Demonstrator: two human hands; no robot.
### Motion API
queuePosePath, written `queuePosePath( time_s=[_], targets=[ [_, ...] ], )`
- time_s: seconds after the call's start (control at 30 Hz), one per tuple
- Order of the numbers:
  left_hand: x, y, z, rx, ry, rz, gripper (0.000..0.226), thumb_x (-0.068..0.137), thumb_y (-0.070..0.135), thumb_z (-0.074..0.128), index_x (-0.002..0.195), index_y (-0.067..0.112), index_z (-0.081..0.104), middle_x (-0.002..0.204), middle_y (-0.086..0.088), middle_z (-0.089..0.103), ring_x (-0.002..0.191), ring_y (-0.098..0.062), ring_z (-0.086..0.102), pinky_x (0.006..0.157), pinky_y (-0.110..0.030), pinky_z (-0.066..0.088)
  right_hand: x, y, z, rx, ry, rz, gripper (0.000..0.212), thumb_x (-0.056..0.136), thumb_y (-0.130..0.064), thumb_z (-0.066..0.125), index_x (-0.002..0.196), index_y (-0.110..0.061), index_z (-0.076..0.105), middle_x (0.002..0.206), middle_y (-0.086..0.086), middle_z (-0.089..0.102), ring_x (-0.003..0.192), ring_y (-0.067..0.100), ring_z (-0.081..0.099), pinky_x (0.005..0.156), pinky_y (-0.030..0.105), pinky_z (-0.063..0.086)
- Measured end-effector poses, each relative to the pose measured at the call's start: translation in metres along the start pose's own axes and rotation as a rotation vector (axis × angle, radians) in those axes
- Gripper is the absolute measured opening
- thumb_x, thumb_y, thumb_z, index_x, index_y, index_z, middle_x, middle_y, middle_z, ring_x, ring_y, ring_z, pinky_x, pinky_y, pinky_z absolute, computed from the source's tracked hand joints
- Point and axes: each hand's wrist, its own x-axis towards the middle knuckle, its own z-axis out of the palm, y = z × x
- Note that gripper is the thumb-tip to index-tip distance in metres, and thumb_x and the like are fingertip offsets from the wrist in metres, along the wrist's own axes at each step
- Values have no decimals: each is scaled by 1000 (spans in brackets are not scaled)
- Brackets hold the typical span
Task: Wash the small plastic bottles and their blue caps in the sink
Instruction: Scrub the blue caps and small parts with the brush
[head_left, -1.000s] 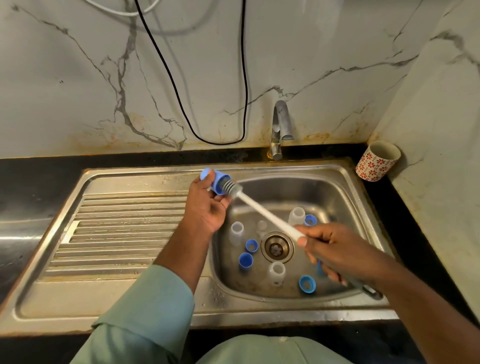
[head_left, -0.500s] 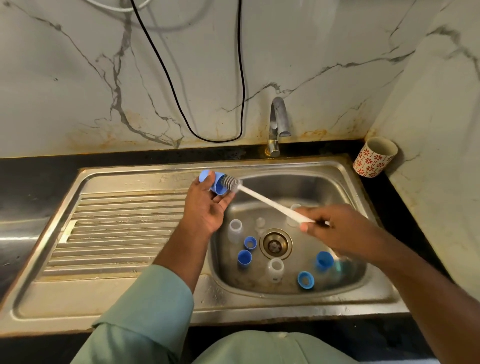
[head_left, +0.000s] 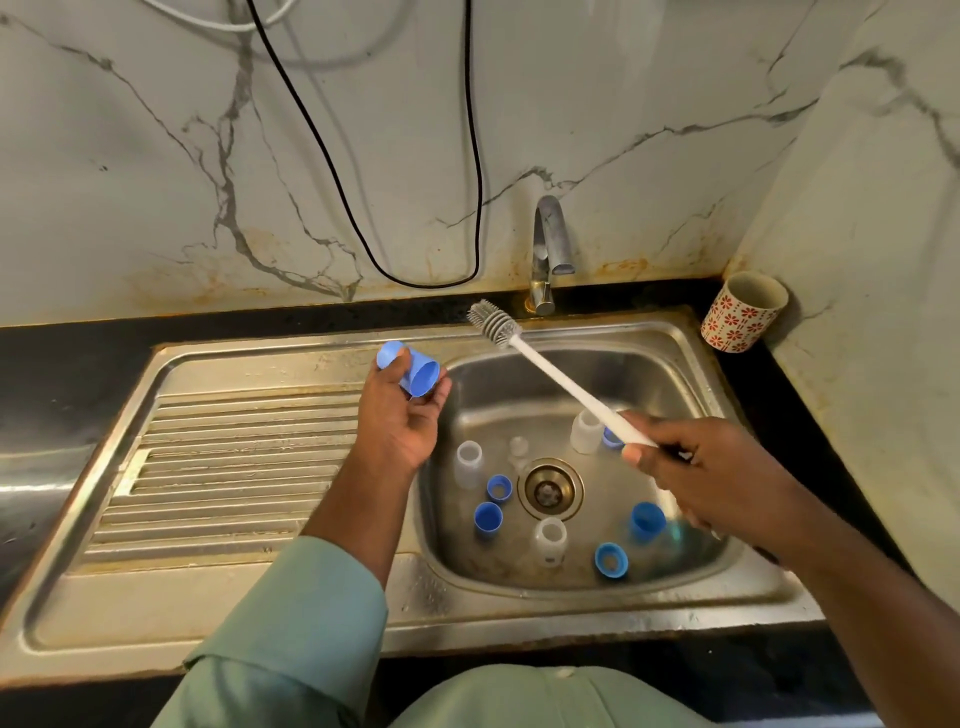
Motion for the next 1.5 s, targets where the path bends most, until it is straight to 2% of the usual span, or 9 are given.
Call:
queuePosePath(
  time_s=[0.23,0.37,0.6,0.9,1.03,1.17,1.3,1.4,1.5],
  targets=[
    [-12,-7,27,180,-104,79,37,92,47,61,119,21,56,86,1,63,73,-12,58,62,-25,46,-8,-23,50,182,-92,-113,19,97,-28,56,112,-30,68,62,-2,54,42,3,46,43,22,45],
    [-9,10,25,69,-19,161,50,89,35,67,132,16,51,107,-7,63,93,-20,63,79,-34,57,-18,-25,50,292,-179,-87,15,98,-27,55,100,-36,66,64,4,51,42,9,46,41,25,44],
    [-9,9,32,73,-14,99,38,89,32,71,116,9,59,93,-7,65,75,-16,64,63,-27,55,-9,-32,61,318,-166,-93,17,99,-31,52,90,-30,66,63,2,54,43,22,45,38,26,40],
    [-10,12,37,137,-31,68,36,87,28,73,115,9,61,103,-11,70,82,-18,68,80,-32,56,-9,-28,61,383,-142,-92,18,100,-31,50,107,-43,61,65,7,51,41,20,47,36,24,40],
    [-16,-7,36,280,-38,93,55,87,34,73,130,7,53,95,-7,68,68,-13,65,60,-28,53,0,-29,56,394,-127,-76,17,100,-30,50,104,-44,59,64,7,53,40,19,50,37,24,42],
    [-10,8,34,109,28,99,36,90,33,70,115,10,59,104,-12,67,88,-22,67,84,-36,57,-4,-26,54,329,-185,-94,17,100,-31,50,102,-25,66,63,5,51,41,18,48,39,27,43],
    [-19,-8,36,237,-42,81,48,91,37,68,128,8,57,99,-9,66,78,-17,64,65,-30,56,2,-31,56,382,-112,-72,23,100,-32,49,120,-42,56,65,7,55,42,19,50,37,25,41],
    [-16,4,34,124,30,85,41,92,38,67,120,9,58,101,-12,67,85,-21,67,83,-34,59,-2,-28,60,347,-155,-99,15,100,-34,49,96,-39,63,63,6,52,40,20,48,38,27,42],
    [-16,1,34,247,23,89,43,93,40,64,122,10,59,104,-11,66,82,-19,66,67,-31,58,-4,-29,58,383,-139,-77,16,100,-32,49,103,-46,58,65,5,53,42,18,48,39,27,43]
  ],
)
